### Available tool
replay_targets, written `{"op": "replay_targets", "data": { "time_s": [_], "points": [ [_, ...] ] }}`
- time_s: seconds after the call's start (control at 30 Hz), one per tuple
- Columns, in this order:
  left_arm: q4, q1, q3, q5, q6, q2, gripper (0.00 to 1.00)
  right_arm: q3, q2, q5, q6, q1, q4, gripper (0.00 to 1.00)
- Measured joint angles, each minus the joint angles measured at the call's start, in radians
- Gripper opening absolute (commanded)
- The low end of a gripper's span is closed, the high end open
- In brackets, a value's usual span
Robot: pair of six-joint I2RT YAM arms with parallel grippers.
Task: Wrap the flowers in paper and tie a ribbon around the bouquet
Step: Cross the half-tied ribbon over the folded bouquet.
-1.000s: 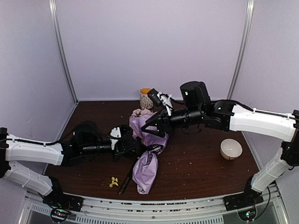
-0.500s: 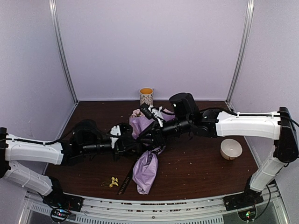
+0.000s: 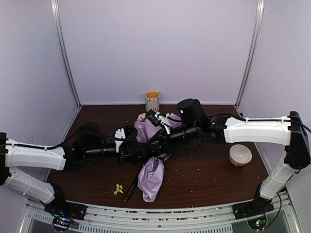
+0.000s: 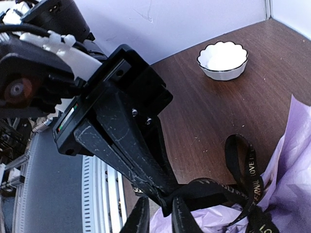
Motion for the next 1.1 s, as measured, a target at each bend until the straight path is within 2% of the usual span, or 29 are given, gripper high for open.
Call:
{"op": "replay_targets", "data": {
  "time_s": [0.1, 0.27, 0.4, 0.43, 0.5, 0.7, 0.83, 0.97, 1.1],
  "points": [
    [-0.003, 0.002, 0.004, 0.003, 0.0, 0.0, 0.0, -0.001, 0.0, -0.001, 0.002, -0.002, -0.003, 0.0],
    [-0.011, 0.004, 0.004, 0.011, 0.0, 0.002, 0.0, -0.01, 0.0, 0.001, 0.006, -0.002, 0.004, 0.0],
    [-0.031, 0.004, 0.004, 0.008, -0.002, 0.002, 0.48, -0.032, -0.003, 0.001, 0.008, -0.002, 0.022, 0.0],
    [-0.043, 0.004, 0.005, 0.004, -0.011, 0.002, 0.57, -0.038, -0.004, 0.003, 0.008, -0.002, 0.02, 0.0],
    [-0.074, 0.01, 0.013, -0.003, -0.02, 0.002, 0.64, -0.047, -0.004, 0.01, 0.011, -0.002, 0.02, 0.0],
    [-0.301, 0.051, 0.141, -0.065, -0.098, 0.006, 0.65, -0.063, -0.004, 0.051, 0.015, -0.022, 0.014, 0.0],
    [-0.393, 0.177, 0.202, -0.128, -0.21, 0.057, 0.66, -0.063, -0.004, 0.072, 0.019, -0.033, 0.011, 0.0],
    [-0.464, 0.321, 0.201, -0.172, -0.329, 0.182, 0.68, -0.064, -0.004, 0.085, 0.025, -0.037, 0.009, 0.0],
    [-0.544, 0.356, 0.204, -0.176, -0.374, 0.343, 0.7, -0.064, -0.004, 0.091, 0.026, -0.037, 0.0, 0.0]
  ]
}}
